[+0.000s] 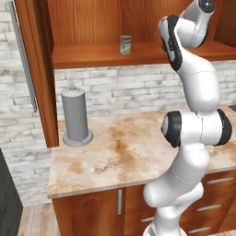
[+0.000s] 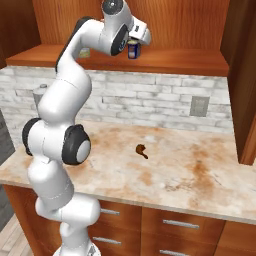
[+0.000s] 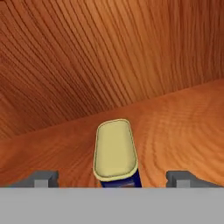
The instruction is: Restock the canned food cabinet by taking the new fresh canned food from the counter and placing it in the cabinet. Then, take the old canned food from the cabinet and place it on the counter.
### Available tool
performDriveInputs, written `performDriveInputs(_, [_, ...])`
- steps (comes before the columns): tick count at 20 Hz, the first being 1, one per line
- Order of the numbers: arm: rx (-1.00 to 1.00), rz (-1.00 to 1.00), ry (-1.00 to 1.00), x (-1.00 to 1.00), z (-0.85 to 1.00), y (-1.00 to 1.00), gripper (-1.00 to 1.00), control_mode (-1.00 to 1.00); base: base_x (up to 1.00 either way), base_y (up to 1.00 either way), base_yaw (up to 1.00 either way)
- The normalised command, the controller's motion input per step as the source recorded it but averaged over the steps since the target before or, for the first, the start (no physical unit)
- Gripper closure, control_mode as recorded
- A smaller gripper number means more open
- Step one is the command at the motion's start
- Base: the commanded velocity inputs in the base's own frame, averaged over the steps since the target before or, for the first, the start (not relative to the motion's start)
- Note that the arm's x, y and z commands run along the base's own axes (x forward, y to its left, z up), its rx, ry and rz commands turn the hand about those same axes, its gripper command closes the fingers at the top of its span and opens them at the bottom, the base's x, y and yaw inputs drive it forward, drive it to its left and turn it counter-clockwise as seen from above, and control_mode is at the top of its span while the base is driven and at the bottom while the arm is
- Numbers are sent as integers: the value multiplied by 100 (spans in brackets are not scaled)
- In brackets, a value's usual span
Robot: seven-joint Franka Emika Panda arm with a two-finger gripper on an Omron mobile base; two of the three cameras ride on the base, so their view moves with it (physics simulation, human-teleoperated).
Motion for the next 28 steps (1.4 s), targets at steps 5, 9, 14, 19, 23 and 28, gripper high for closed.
performDriveInputs(5, [0,14,-47,-100,12,9,-100,-100,0,0,0])
performDriveInputs(9, [-3,21,-21,-100,19,81,-100,-100,0,0,0])
performDriveInputs(14, [-20,16,7,-73,36,100,-100,-100,0,0,0])
performDriveInputs(19, [-29,6,29,-10,5,97,-100,-100,0,0,0])
performDriveInputs(23, [-19,0,15,6,-11,27,-100,-100,0,0,0])
performDriveInputs(28, [-1,-3,7,21,-50,17,-100,-100,0,0,0])
